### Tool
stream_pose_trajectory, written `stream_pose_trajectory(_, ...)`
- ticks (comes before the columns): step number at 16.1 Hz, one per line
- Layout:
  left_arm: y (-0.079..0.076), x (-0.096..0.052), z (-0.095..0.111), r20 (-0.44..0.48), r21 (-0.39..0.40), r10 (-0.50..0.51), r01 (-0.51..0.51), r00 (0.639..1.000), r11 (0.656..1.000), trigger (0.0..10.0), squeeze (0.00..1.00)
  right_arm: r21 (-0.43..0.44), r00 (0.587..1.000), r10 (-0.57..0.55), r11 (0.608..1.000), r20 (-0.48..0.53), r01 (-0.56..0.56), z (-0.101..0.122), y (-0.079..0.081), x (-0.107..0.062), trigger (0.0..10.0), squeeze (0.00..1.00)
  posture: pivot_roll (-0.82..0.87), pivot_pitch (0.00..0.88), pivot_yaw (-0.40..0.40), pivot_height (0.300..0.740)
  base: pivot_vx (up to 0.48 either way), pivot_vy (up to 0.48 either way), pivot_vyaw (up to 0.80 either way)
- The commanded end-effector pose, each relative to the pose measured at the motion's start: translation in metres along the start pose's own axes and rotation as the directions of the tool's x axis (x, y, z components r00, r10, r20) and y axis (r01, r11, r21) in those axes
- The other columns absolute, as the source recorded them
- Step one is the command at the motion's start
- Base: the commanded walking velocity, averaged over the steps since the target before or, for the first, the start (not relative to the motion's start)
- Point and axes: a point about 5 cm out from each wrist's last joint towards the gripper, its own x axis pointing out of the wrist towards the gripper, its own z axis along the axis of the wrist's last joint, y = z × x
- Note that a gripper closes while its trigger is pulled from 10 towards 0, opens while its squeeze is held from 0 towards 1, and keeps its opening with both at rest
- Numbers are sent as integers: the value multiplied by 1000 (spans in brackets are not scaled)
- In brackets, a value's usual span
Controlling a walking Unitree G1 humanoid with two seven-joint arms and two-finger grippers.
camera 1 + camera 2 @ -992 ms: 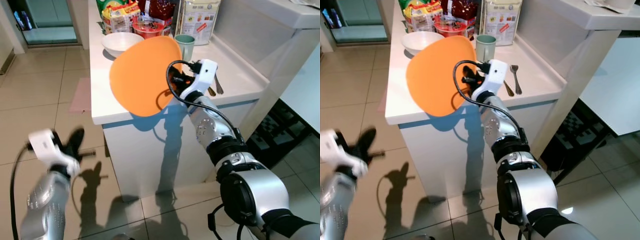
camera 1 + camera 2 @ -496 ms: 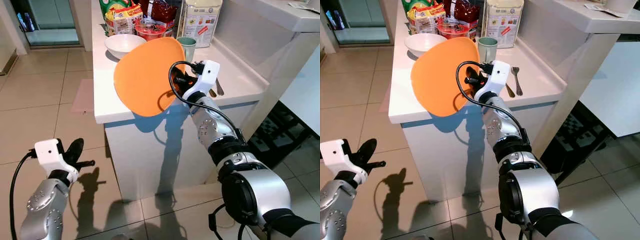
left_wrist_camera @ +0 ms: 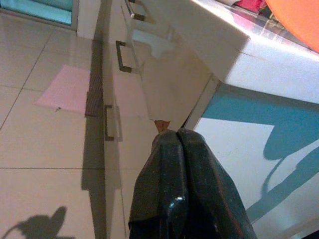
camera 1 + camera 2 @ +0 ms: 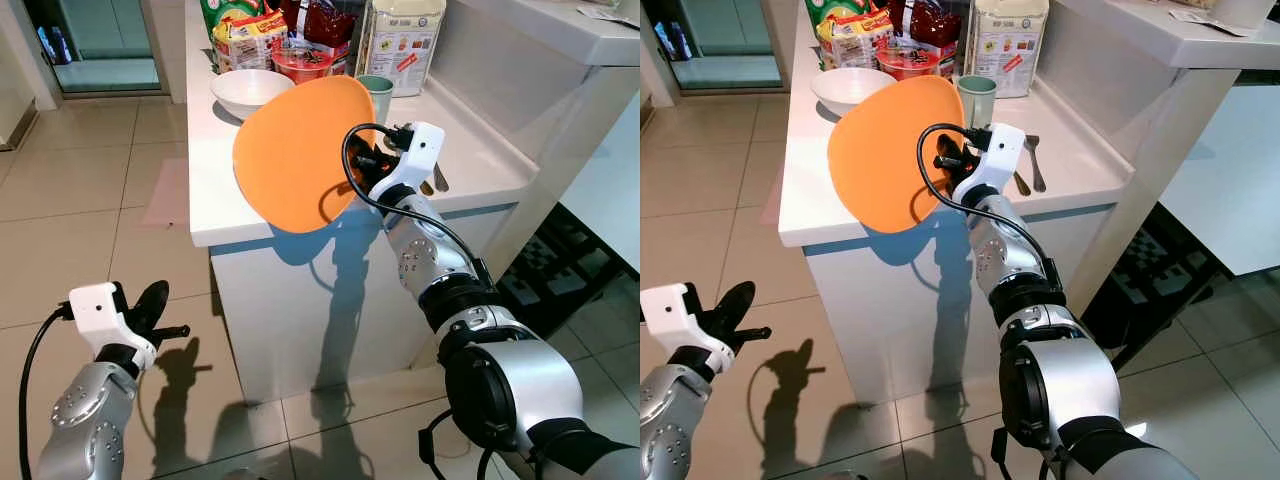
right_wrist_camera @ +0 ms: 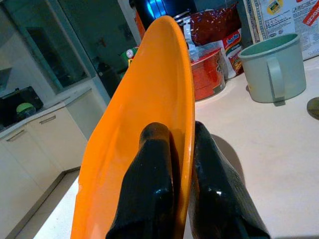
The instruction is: Setting the table
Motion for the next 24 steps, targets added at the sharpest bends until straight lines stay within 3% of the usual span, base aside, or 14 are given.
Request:
stream_pose_trajectory(1,-5,4,2,2,3,-10,10,1000,1000,10000,0,-55,989,-57,997,-138,50,-28,-16,-13,0,0,228,26,-41,740,0,0,0)
stream_pose_trajectory(2,-6,6,5,12,10,-9,9,1000,1000,10000,0,-56,989,-57,997,-140,49,-28,-16,-13,0,0,228,26,-41,740,0,0,0)
stream_pose_trajectory(3,-6,7,6,21,7,-16,16,1000,1000,10000,1000,-56,988,-56,997,-141,49,-29,-16,-13,0,0,229,22,-44,740,0,0,0)
stream_pose_trajectory(13,-9,13,8,26,-4,-10,10,1000,1000,10000,1000,-65,988,-58,997,-144,49,-28,-17,-13,0,0,222,31,-52,740,0,0,0)
stream_pose_trajectory(24,-4,8,8,26,15,-10,10,1000,1000,10000,1000,-64,987,-58,997,-151,48,-30,-17,-14,0,0,225,38,-60,740,0,0,0)
